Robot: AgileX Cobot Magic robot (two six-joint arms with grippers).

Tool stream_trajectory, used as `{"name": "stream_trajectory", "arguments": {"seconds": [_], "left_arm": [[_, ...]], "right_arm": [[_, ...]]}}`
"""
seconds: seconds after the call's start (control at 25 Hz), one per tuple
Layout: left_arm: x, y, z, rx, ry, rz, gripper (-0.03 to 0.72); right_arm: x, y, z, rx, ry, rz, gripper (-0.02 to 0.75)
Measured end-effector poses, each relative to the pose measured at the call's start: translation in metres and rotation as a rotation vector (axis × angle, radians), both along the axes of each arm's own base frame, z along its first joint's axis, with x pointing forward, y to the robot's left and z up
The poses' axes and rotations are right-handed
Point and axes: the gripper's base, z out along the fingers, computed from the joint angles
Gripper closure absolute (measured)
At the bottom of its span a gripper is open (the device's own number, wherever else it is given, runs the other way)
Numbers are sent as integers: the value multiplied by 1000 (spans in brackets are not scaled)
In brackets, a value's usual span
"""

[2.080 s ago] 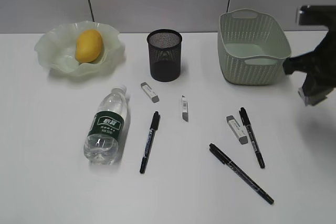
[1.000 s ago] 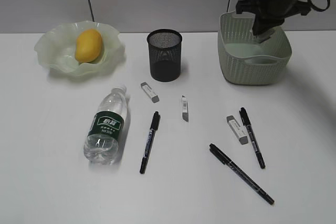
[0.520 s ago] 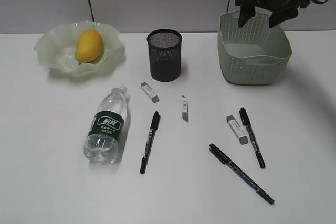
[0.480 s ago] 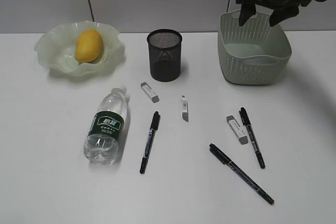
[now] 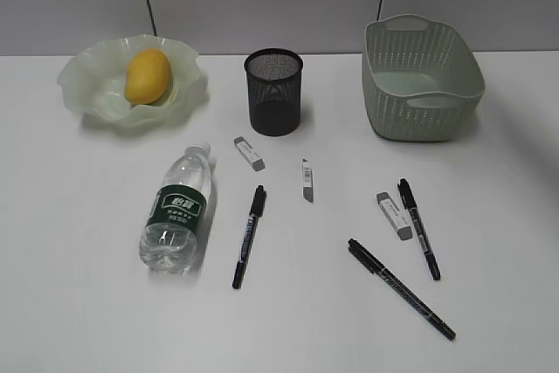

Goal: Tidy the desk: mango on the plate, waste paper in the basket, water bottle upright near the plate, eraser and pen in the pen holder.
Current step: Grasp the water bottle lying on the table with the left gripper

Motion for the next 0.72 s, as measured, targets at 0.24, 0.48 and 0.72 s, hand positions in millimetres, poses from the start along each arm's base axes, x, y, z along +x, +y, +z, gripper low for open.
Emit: {"name": "stream_trajectory", "arguments": {"seconds": [0.24,0.48,0.72], "left_arm": [[0,0,0,0,0,0,190],[0,0,0,0,0,0,190],[0,0,0,0,0,0,190]], "right_arm": [[-50,-5,33,27,11,40,155],[-124,-23,56,-28,25,56,155],[-193,-37,66,-30,16,71,155]]}}
